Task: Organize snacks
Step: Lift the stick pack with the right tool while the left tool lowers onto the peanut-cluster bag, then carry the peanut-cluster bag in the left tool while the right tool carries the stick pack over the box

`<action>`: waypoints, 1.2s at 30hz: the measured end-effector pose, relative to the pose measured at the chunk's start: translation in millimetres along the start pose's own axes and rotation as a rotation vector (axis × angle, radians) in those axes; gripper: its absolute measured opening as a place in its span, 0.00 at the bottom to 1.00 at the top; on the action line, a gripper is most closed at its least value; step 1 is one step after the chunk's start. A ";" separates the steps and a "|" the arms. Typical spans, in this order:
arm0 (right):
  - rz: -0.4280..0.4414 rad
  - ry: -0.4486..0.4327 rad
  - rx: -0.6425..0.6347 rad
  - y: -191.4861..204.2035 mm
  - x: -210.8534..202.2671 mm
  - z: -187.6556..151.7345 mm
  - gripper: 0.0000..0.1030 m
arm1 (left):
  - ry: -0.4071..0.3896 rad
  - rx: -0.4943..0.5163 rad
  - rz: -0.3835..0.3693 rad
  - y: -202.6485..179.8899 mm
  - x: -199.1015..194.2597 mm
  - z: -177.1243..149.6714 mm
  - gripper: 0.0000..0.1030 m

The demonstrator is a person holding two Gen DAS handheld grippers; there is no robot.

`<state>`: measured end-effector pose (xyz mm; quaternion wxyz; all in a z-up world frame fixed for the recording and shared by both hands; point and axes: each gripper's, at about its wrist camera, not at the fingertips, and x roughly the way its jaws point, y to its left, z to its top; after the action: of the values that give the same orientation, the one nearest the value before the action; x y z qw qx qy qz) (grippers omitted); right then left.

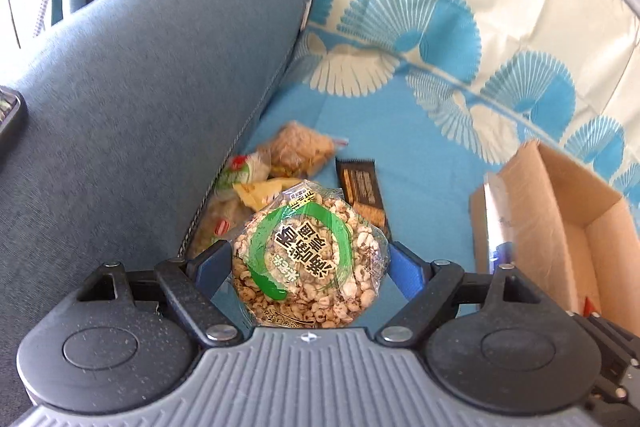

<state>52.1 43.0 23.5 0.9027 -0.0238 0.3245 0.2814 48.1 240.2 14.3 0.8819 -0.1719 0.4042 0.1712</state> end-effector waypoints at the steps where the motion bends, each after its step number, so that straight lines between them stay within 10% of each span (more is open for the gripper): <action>1: 0.006 -0.021 0.002 -1.5 -3.7 2.0 0.22 | -0.015 0.005 0.001 -1.6 -2.9 1.0 0.85; 10: 0.015 -0.200 -0.021 -22.9 -40.8 16.5 0.22 | -0.173 0.068 -0.030 -33.0 -26.5 0.8 0.85; 36: -0.207 -0.276 0.125 -145.9 -90.3 11.1 0.22 | -0.427 0.297 -0.299 -169.3 -56.8 -32.4 0.85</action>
<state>77.8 -121.6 66.0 0.9625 0.0378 0.2104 0.1670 66.6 67.2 66.2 0.9779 -0.0588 0.2003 0.0105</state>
